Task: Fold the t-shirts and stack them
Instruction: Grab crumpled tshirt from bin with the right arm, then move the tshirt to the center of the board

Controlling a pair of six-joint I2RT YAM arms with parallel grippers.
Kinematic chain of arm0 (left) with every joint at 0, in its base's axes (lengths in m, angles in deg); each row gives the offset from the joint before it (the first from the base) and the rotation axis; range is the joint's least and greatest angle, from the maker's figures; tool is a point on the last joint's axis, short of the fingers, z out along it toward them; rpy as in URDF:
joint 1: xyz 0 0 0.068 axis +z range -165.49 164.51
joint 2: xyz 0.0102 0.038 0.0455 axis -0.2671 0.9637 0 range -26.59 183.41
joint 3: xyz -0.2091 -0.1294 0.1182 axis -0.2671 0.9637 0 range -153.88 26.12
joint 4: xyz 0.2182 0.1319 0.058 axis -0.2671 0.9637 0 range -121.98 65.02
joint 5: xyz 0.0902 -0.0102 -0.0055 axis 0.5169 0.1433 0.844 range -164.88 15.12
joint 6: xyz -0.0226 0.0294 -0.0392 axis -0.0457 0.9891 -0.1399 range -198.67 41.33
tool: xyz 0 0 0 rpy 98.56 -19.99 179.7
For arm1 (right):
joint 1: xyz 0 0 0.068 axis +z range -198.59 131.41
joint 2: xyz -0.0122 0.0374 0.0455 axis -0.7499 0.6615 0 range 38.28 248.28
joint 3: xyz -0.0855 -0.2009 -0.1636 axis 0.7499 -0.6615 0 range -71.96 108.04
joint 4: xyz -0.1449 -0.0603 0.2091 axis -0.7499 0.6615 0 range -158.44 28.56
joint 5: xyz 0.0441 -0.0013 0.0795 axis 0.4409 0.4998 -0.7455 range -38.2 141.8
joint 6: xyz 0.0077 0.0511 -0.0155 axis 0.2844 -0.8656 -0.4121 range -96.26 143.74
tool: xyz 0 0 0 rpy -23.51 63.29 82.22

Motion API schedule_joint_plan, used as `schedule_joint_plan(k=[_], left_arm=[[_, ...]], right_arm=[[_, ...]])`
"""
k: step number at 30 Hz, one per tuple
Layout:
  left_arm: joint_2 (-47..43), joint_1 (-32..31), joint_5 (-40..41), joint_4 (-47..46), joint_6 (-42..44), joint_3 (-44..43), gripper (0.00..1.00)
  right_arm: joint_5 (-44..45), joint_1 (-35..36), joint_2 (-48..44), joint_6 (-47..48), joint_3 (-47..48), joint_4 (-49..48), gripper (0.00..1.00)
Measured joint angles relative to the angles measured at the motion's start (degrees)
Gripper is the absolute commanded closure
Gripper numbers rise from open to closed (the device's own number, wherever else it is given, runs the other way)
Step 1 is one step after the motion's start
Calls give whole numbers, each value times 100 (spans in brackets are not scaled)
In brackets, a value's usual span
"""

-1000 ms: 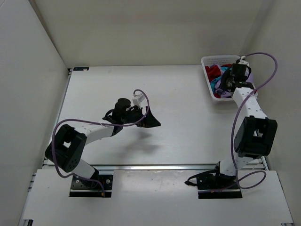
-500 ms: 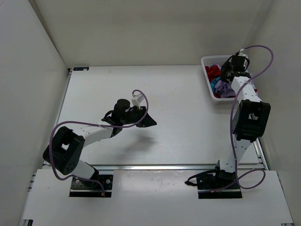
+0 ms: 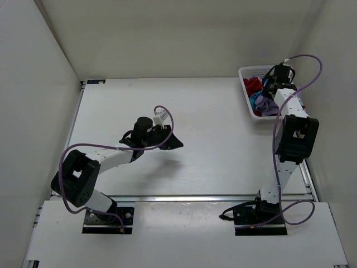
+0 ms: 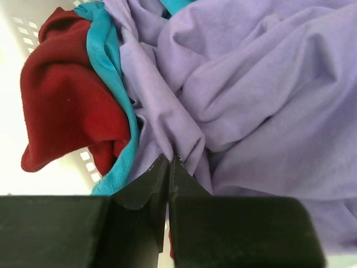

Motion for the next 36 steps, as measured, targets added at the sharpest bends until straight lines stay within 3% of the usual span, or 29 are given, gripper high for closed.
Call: schedule_joint_plan(k=[5,14,17,20,24,27,30,36], left_arm=[[0,0,22,140,-7,0,63],[-22,35,20,181,-109,0,61],[-68,111,33,256,-153,0,60],[-197,291,76,326,-195,0,59],[-498,555,177,400,-249,13,58],[-807,841,227,341,-393,136,59],[-1056,1248,286,306,-520,409,59],[-1626,2225,516,490,-723,1067,57]], right_arm=[[177,2,-400,-76,0,273,100],[647,243,-2743,-4,455,640,100],[640,634,-3397,101,1032,538,100],[708,1541,-3757,365,1659,369,100],[813,3571,-3904,1045,2131,-199,100],[691,4492,-3668,1429,2546,-382,100],[284,4483,-3233,1346,2988,-496,100],[-1038,3882,-2634,525,2946,-597,100]])
